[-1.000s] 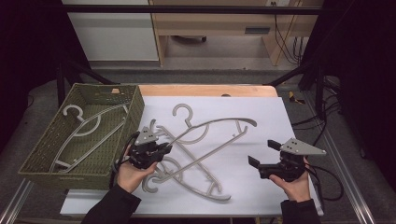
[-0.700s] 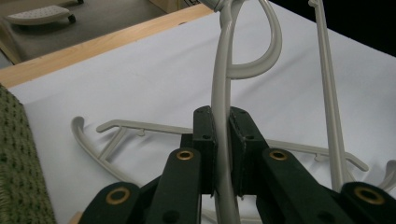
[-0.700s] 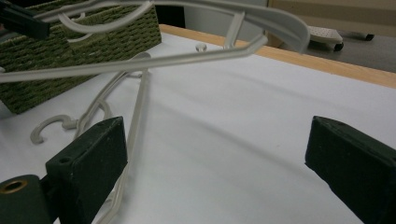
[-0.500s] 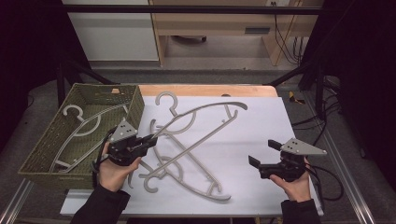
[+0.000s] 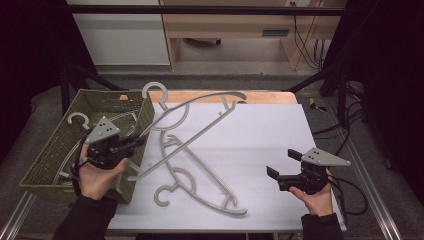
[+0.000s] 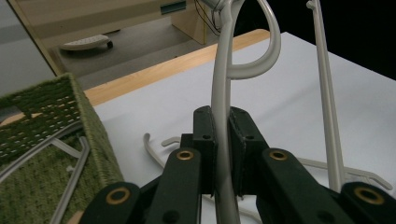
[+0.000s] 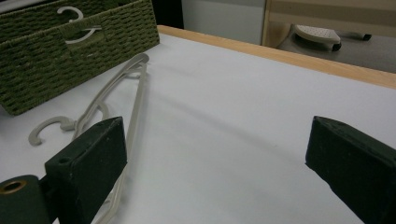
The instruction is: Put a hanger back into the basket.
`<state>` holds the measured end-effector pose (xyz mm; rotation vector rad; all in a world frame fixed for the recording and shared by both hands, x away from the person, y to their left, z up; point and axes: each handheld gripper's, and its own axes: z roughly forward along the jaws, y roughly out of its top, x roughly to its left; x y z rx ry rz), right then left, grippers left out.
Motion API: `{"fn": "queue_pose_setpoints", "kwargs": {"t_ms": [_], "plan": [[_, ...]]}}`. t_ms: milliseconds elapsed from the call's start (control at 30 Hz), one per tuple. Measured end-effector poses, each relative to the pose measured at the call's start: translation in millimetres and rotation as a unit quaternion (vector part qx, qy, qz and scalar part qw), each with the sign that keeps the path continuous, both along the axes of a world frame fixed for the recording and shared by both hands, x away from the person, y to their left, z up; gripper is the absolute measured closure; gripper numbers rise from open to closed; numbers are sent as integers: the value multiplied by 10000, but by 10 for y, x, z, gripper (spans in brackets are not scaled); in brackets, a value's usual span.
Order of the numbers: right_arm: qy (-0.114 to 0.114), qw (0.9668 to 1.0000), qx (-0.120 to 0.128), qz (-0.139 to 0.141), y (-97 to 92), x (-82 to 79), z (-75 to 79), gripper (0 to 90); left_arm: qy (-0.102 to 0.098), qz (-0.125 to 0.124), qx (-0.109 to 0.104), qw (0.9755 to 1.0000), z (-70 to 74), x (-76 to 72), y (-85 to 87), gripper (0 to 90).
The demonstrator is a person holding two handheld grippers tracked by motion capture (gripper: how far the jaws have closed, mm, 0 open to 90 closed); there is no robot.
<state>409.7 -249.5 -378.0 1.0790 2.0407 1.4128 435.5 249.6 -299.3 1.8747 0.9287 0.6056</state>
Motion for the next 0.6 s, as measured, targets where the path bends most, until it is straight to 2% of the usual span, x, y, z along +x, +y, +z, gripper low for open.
{"fn": "queue_pose_setpoints", "kwargs": {"t_ms": [167, 267, 467, 600], "plan": [[2, 10000, 0, -5, -1, 1, 1, 52, 2, -10, -78, 10000, 115, 71, 161, 818], [-15, 10000, 41, -26, -5, -2, 7, 50, -40, 121, 44, 9999, 205, 118, 289, 817], [-31, 10000, 44, -47, -9, 0, 8, 44, -58, 285, 94, 9995, 253, 176, 443, 818], [-43, 10000, 66, -61, -11, -2, 11, 40, -68, 359, 52, 9993, 268, 233, 559, 818]]}}
